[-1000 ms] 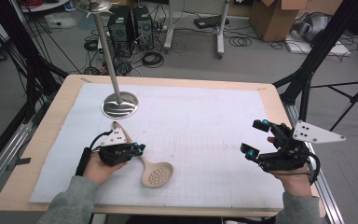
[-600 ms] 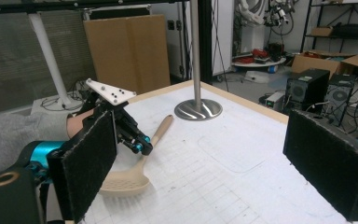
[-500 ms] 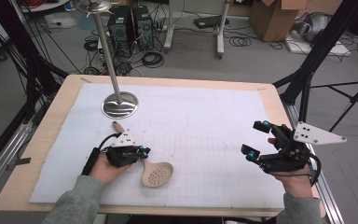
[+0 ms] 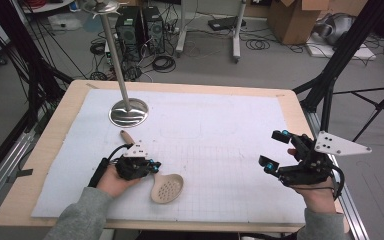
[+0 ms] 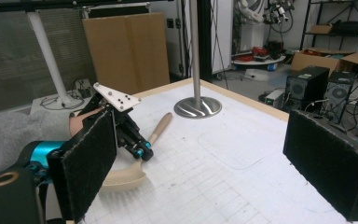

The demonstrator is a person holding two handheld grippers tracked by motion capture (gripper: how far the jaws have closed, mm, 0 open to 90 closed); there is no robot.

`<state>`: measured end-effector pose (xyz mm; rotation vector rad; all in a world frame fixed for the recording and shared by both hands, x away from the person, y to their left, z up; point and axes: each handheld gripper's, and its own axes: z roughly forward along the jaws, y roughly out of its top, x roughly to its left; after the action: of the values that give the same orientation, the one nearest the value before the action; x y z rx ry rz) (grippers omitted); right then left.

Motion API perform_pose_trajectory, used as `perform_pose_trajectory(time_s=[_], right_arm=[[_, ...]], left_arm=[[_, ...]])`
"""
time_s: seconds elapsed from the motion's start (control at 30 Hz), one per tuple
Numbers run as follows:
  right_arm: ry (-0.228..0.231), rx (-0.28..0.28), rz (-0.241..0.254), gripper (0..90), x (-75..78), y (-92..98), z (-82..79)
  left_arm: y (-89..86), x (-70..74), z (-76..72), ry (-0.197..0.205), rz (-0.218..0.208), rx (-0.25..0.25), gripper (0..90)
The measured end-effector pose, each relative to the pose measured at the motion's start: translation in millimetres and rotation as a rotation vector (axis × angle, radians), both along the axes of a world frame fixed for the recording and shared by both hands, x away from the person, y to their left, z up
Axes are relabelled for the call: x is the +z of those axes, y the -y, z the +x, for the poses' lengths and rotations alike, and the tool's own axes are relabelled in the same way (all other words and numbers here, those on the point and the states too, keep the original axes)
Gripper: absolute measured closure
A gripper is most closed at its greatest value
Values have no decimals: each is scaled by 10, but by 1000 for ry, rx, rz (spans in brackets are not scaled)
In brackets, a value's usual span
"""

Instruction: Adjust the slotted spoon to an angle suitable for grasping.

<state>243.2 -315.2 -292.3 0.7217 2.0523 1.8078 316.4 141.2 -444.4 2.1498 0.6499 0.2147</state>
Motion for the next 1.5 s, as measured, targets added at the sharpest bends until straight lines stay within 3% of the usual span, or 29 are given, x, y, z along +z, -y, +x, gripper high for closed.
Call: perform_pose_trajectory(time_s=[0.23, 0.4, 0.73, 0.87, 0.97, 1.07, 1.23, 1.5], right_arm=[[-8, 9, -5, 89, -4, -28, 17], [-1, 18, -1, 89, 3, -50, 48], [-1, 47, 0, 89, -4, -159, 160], [-1, 63, -4, 89, 3, -218, 196], [0, 70, 0, 89, 2, -254, 228], [-8, 83, 1, 89, -3, -294, 258], [-12, 93, 1, 89, -16, -332, 288], [-18, 92, 0, 89, -15, -337, 271]], left_arm=[[-68, -30, -82, 16, -31, -2, 900], [-147, -35, -132, -6, -54, -6, 900], [-344, -18, -250, -26, -48, -46, 900], [-425, -11, -313, -10, -27, -77, 900], [-488, -11, -347, -10, -36, -84, 900], [-541, 10, -341, -8, -67, -69, 900], [-749, 85, -314, 21, -116, -3, 900], [-1095, 34, -227, 20, -119, 94, 899]])
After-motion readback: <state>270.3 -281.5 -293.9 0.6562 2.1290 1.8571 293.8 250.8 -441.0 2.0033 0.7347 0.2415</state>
